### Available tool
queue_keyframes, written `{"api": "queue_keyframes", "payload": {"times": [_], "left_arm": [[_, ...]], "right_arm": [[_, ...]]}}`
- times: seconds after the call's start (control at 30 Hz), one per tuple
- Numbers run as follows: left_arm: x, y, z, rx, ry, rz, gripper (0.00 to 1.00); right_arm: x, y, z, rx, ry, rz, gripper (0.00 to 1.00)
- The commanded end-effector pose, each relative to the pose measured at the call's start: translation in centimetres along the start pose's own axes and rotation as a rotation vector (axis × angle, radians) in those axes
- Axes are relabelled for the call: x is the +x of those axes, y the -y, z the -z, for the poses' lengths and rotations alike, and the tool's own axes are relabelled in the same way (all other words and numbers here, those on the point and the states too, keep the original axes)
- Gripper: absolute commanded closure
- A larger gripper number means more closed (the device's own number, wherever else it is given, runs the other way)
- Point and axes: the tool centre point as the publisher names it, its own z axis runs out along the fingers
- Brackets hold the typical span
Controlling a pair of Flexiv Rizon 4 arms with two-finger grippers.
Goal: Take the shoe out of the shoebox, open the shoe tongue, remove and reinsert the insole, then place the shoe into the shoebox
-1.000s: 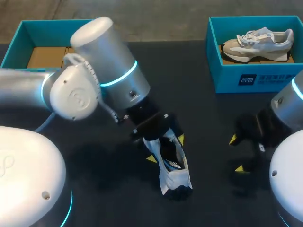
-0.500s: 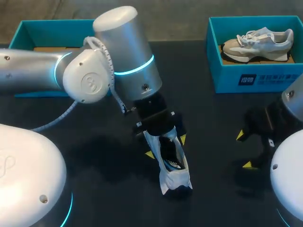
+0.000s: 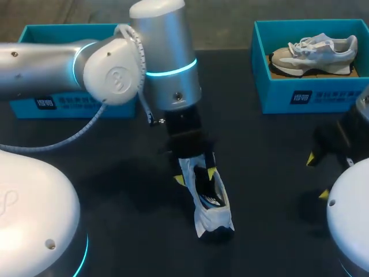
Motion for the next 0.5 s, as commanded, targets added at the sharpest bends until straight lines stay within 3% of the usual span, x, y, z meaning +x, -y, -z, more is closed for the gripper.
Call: {"api": "queue_keyframes", "payload": {"times": [0.03,0.27,0.37,0.4,0.5], "left_arm": [[-0.53,0.59,-0.09,-0.004,-0.036,-0.019,0.73],[-1.4,1.45,-0.29,0.004,-0.1,-0.039,0.76],[-1.51,1.39,-0.2,0.012,-0.119,-0.041,0.89],[-1.51,1.37,-0.18,0.011,-0.128,-0.038,1.0],[-1.48,1.37,-0.19,0.015,-0.146,-0.044,1.0]], "right_arm": [[-0.08,-0.08,0.08,0.003,-0.002,0.0,0.0],[-0.08,-0.08,0.08,0.003,-0.002,0.0,0.0],[-0.08,-0.08,0.08,0.003,-0.002,0.0,0.0],[-0.08,-0.08,0.08,0.003,-0.002,0.0,0.0],[-0.08,-0.08,0.08,0.003,-0.002,0.0,0.0]]}}
